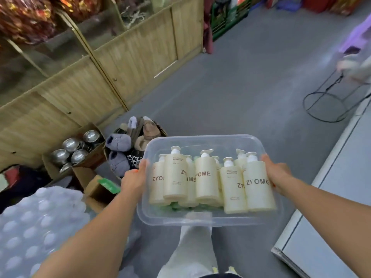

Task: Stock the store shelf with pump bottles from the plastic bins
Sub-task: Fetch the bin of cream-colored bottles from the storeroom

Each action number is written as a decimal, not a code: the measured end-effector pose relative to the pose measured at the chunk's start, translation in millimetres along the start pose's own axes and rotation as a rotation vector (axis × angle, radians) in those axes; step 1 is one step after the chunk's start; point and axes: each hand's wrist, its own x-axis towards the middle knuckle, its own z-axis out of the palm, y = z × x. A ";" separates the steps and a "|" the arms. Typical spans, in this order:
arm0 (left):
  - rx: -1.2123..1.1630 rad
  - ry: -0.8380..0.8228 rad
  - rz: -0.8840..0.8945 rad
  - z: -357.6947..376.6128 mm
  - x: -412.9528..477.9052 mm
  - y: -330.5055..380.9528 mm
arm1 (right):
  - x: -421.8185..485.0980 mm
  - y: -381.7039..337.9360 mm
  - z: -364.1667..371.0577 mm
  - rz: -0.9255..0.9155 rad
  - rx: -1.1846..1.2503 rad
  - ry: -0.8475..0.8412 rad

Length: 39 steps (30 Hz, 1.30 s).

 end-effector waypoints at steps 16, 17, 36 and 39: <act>0.075 -0.174 0.176 90.6 179.6 415.9 | 243.9 -196.3 -146.5 0.155 0.191 0.163; 0.082 -0.184 0.193 100.1 187.2 443.8 | 261.6 -207.1 -157.8 0.161 0.198 0.166; 0.135 -0.294 0.276 267.0 330.5 948.4 | 625.9 -441.5 -373.6 0.262 0.298 0.330; 0.183 -0.313 0.304 295.5 362.5 1032.9 | 682.3 -480.2 -399.5 0.303 0.359 0.343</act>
